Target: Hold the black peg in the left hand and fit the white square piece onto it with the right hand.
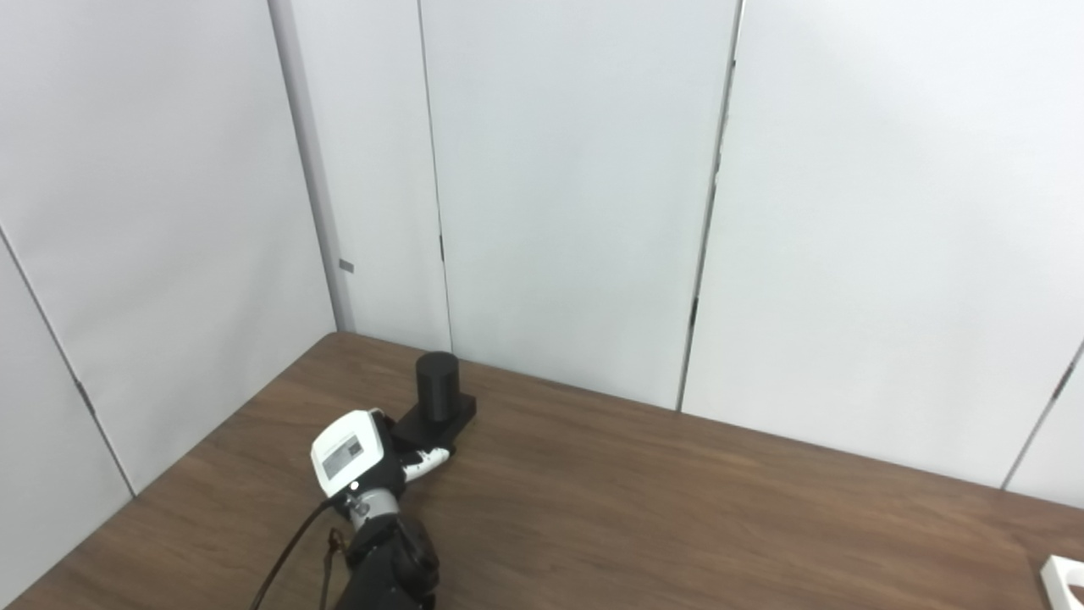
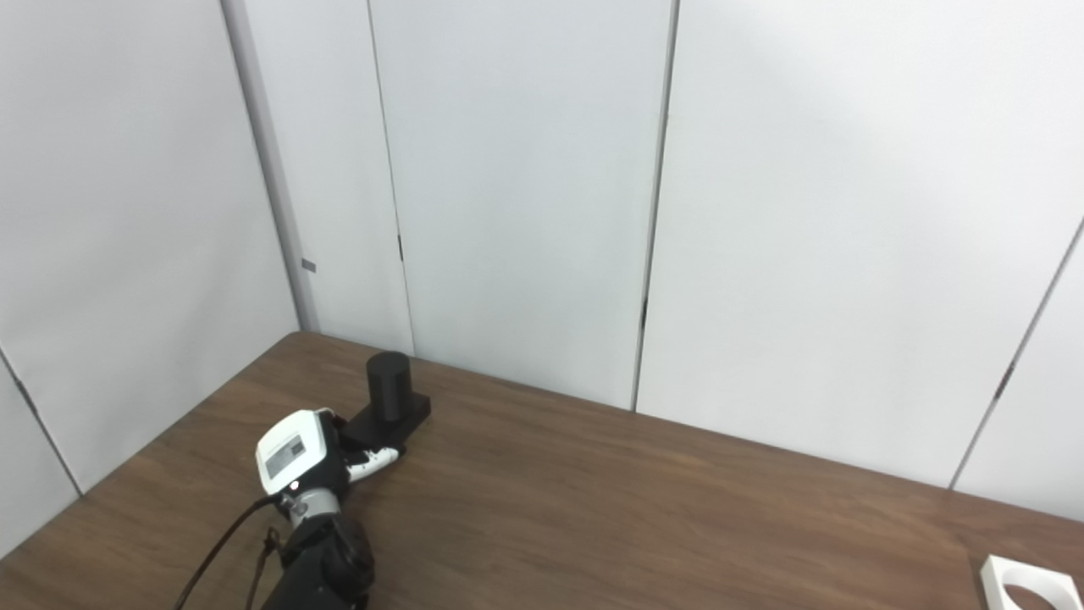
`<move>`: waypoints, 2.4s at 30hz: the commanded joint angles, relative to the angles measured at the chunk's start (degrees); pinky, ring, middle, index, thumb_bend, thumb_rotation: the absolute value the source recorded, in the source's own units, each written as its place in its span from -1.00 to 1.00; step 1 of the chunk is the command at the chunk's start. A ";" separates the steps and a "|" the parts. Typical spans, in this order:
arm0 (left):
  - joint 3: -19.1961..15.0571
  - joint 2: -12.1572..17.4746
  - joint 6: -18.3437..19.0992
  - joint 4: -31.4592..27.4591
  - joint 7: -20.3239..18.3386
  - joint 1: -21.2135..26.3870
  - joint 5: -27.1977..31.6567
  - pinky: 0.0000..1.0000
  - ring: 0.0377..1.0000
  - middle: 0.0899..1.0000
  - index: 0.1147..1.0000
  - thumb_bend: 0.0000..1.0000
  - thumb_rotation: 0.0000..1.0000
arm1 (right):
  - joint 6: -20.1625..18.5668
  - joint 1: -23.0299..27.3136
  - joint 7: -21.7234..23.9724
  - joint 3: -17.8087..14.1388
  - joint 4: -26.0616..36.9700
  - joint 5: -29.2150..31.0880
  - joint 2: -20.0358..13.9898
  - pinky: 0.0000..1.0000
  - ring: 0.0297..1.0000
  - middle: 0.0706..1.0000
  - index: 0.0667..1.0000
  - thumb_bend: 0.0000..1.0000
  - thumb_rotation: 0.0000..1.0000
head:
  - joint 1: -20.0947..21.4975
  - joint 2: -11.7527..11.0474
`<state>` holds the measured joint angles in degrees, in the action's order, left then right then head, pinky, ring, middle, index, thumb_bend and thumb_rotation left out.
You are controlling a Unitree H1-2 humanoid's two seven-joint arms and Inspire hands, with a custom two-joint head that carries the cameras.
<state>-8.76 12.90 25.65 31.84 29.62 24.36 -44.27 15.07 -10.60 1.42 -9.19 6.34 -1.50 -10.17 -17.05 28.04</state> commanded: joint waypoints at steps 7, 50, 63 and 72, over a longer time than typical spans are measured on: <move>3.61 2.33 -4.39 0.69 4.38 1.27 4.69 0.53 0.66 0.55 -0.17 0.01 -0.90 | -0.70 -3.11 -0.59 0.86 -1.80 0.19 1.93 0.91 0.84 0.79 0.95 0.56 1.00 | 0.00 0.02; 24.23 9.27 -21.20 -45.75 -32.80 -26.67 11.53 0.46 0.66 0.56 -0.15 0.01 -0.90 | -15.86 -3.89 -4.17 7.84 11.57 -0.47 6.16 1.00 1.00 0.91 1.00 0.14 1.00 | 22.72 13.15; 29.69 8.23 -30.61 -43.07 -38.31 -27.71 15.50 0.50 0.70 0.58 -0.15 0.02 -0.92 | -19.61 -2.55 -8.19 11.68 14.51 -3.93 6.96 1.00 1.00 0.89 1.00 0.13 1.00 | 28.21 17.40; 34.32 6.19 -31.52 -40.07 -38.17 -27.01 8.62 0.83 0.72 0.57 -0.16 0.02 -0.90 | -21.05 -2.29 -9.18 12.32 15.55 -4.30 6.93 1.00 0.98 0.88 1.00 0.12 1.00 | 28.73 18.71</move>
<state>24.53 18.39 -7.06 -9.88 -5.69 -2.82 -33.14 -6.52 -13.52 -7.14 3.00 19.72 -5.50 -7.53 11.78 46.41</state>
